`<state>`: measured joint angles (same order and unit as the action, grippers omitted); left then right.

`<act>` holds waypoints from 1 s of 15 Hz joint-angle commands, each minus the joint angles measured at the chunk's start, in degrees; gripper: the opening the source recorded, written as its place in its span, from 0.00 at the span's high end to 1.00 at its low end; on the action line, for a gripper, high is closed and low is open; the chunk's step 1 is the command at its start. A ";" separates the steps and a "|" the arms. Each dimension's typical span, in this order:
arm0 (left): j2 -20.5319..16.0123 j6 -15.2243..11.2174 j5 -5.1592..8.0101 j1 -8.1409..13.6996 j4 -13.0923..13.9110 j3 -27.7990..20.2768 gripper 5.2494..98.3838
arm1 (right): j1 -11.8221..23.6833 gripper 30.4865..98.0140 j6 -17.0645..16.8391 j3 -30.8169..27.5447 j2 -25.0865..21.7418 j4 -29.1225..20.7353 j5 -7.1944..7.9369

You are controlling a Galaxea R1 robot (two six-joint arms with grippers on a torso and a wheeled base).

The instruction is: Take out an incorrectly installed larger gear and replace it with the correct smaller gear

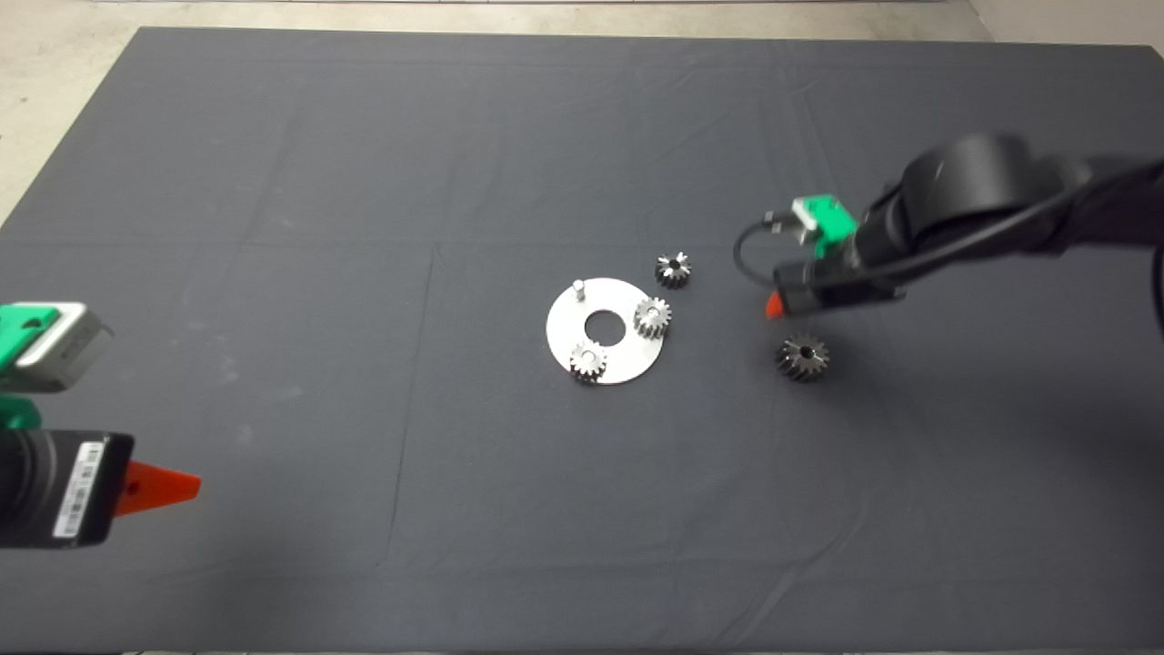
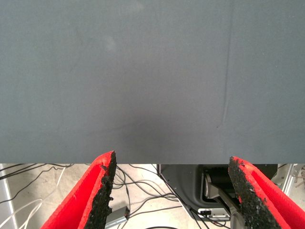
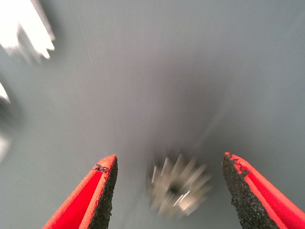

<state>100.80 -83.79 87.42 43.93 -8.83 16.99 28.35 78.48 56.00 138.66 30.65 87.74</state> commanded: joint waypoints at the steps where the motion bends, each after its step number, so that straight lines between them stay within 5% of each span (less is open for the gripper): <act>1: 0.13 -0.33 3.64 -0.07 -0.49 -0.56 0.42 | 18.51 0.59 5.67 -4.71 4.43 -7.99 3.85; 3: 0.93 -0.59 3.55 -0.07 -0.49 -0.57 0.42 | 18.69 0.52 5.80 -2.76 7.63 -8.59 3.58; 6: 1.20 -1.12 3.55 -0.07 -0.49 -0.31 0.42 | 10.80 0.44 5.02 1.13 9.50 -6.34 3.67; 15: 1.11 -1.79 3.60 -0.07 -0.58 -0.49 0.42 | -0.01 0.44 0.77 14.41 17.07 3.44 3.67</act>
<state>101.90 -85.05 87.46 43.79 -8.84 16.99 30.62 80.84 67.59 152.37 28.15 87.66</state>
